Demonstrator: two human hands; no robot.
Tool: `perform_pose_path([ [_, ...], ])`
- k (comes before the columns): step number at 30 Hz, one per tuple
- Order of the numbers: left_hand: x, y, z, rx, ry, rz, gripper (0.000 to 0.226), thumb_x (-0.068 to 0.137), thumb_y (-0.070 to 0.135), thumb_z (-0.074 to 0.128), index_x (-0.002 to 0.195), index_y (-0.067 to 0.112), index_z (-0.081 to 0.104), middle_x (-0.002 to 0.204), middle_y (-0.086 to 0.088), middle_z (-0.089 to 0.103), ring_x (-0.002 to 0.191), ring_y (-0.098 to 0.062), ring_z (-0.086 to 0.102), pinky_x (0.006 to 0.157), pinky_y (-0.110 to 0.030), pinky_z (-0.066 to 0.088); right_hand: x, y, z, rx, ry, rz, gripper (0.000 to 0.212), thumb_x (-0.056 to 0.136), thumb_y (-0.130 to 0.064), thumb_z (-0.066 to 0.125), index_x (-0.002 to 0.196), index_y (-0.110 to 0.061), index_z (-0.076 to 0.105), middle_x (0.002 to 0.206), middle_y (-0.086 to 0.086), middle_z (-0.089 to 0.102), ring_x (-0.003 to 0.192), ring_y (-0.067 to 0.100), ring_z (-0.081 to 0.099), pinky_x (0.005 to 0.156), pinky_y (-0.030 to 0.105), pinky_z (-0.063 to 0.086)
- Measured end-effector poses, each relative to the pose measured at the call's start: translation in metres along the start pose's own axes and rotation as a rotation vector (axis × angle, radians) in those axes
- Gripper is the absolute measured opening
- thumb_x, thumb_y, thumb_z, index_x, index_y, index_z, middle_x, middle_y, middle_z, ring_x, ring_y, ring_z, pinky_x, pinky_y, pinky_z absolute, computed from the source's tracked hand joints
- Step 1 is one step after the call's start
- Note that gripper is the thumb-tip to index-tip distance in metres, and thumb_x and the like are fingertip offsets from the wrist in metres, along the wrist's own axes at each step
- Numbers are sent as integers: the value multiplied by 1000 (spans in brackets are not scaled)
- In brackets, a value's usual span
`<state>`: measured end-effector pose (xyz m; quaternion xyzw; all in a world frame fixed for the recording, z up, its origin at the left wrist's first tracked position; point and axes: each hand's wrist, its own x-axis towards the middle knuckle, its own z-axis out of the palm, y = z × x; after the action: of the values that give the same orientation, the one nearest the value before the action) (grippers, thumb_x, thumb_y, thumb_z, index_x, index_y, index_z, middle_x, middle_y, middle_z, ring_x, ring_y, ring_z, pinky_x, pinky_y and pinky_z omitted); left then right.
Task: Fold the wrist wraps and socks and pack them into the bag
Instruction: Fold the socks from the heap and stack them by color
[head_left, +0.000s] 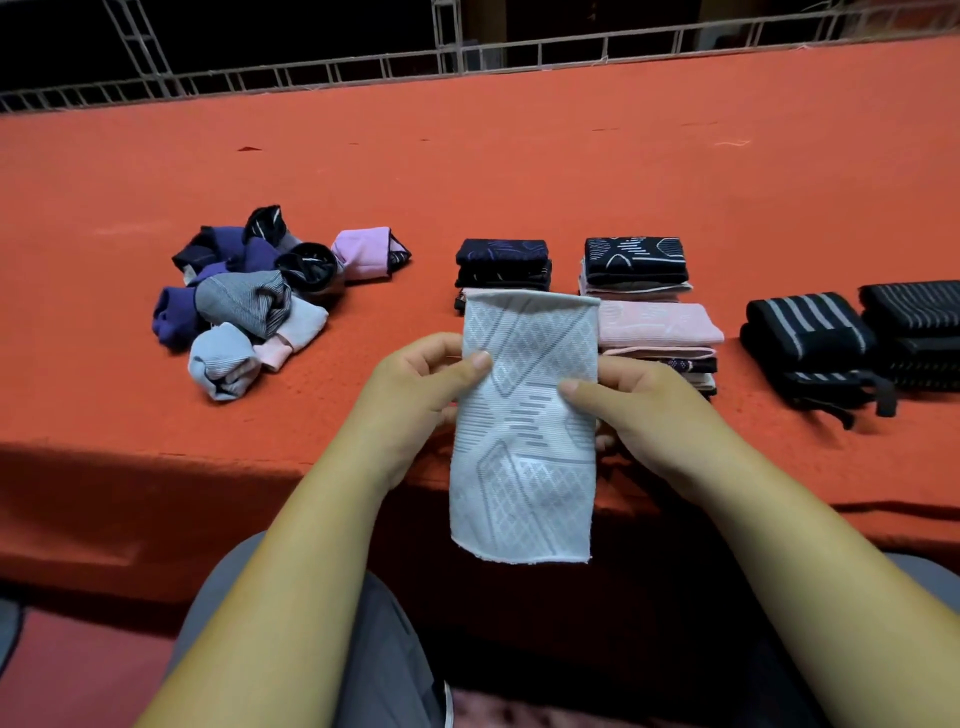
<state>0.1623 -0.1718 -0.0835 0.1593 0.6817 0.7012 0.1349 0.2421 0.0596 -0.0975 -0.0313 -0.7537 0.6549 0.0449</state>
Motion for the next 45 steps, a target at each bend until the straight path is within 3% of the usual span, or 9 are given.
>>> perform_pose_path([
  [5,-1,-3,-7,39,-24,-5,26,91,13,78,117,10,76,123,-33,67,106,-31,69,107,-64,49,-2,0,2,14,-1,-34,17,104,-19,66,114,-21,80,106,9,81,82,18,68,72,39,52],
  [10,0,-4,-10,-10,-38,-20,27,96,4,70,123,7,73,128,-26,71,124,-40,67,112,-63,47,-6,-5,5,102,20,-40,27,106,-7,57,119,-19,78,74,-10,70,60,6,60,57,23,48],
  [16,0,-2,-10,-58,-49,-89,19,94,-1,68,103,13,77,104,-12,77,93,-21,72,87,-33,59,-6,-8,5,12,40,-112,48,99,4,52,116,-30,82,119,-16,78,117,1,69,102,26,50],
  [20,-1,0,-7,-116,-51,-136,23,96,-7,58,96,12,71,91,-9,76,75,-14,70,74,-27,60,-7,-4,2,-4,57,-48,49,95,5,44,99,-22,85,108,-6,81,102,11,71,93,30,49],
  [24,1,3,-6,-201,-9,-147,25,102,0,46,99,10,69,98,-15,73,86,-23,72,81,-36,63,-3,2,1,169,-3,-11,38,89,-8,44,96,-10,82,107,14,79,96,28,70,84,40,49],
  [31,-6,-6,-9,82,-159,-184,26,92,23,79,114,10,72,118,-15,78,114,-32,75,102,-46,57,-6,7,3,-69,14,-163,12,91,-10,79,92,-18,70,76,-4,53,66,9,42,64,25,35],
  [37,-12,2,-9,122,-126,-90,22,96,7,74,117,10,70,115,-14,79,109,-33,76,100,-55,59,-6,3,10,199,-36,-61,55,94,-5,77,139,-29,55,116,5,79,107,21,76,96,42,59],
  [41,-13,6,-7,92,-81,-14,26,97,6,73,121,7,67,116,-19,77,112,-39,74,97,-57,59,-9,0,9,32,-71,14,27,100,-29,73,125,-21,75,115,-1,81,107,24,78,95,44,60],
  [45,-14,7,-3,124,-72,-8,26,100,12,71,125,11,64,115,-15,78,106,-34,76,82,-47,60,-10,1,10,85,-50,-9,21,99,-25,75,119,-18,79,112,3,82,104,25,79,91,41,60],
])
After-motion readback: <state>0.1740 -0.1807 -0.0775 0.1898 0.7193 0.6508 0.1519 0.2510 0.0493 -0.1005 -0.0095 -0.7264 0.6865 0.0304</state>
